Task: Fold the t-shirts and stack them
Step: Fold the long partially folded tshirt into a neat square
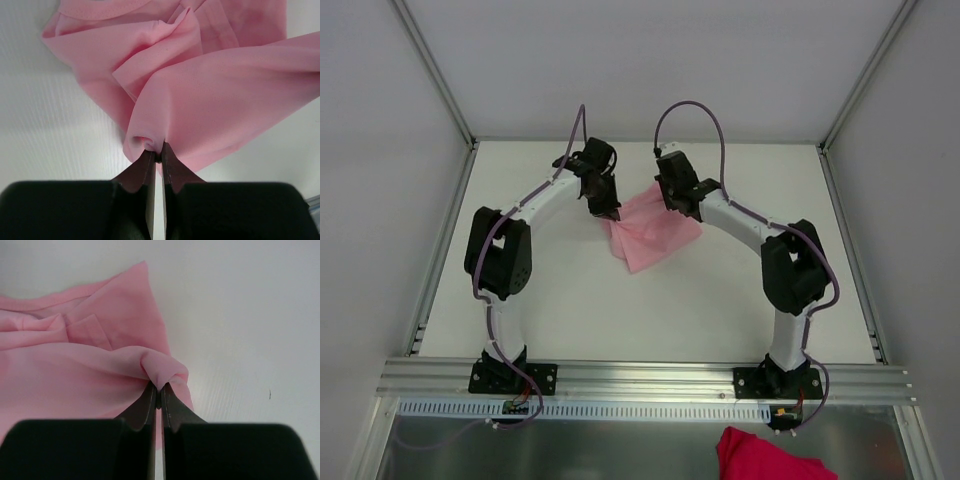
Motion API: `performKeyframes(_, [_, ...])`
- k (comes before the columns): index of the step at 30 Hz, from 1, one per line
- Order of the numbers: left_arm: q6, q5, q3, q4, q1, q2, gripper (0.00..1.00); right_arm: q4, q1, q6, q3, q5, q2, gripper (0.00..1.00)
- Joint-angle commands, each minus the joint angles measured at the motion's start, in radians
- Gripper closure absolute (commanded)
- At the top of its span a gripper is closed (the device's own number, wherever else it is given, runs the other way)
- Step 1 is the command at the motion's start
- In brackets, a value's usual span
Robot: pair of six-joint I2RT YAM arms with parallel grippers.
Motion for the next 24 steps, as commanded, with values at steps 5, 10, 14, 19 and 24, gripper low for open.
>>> performKeyframes(5, [-0.002, -0.072, 0.054, 0.003, 0.020, 0.045, 1.00, 0.128, -0.013, -0.048, 0.185, 0.036, 0.125, 0.99])
performKeyframes(10, [-0.016, -0.128, 0.017, 0.023, 0.028, 0.014, 1.00, 0.064, -0.016, -0.048, 0.400, -0.004, 0.285, 0.99])
performKeyframes(14, [-0.033, -0.183, 0.014, 0.008, 0.042, 0.012, 0.16, 0.004, -0.019, -0.052, 0.571, 0.016, 0.378, 0.35])
performKeyframes(19, [-0.053, -0.205, 0.005, 0.063, 0.045, -0.024, 0.01, 0.005, -0.028, -0.045, 0.512, 0.036, 0.299, 0.00])
performKeyframes(24, [-0.061, -0.184, -0.004, 0.152, 0.045, -0.113, 0.01, 0.004, -0.033, -0.006, 0.273, 0.084, 0.078, 0.00])
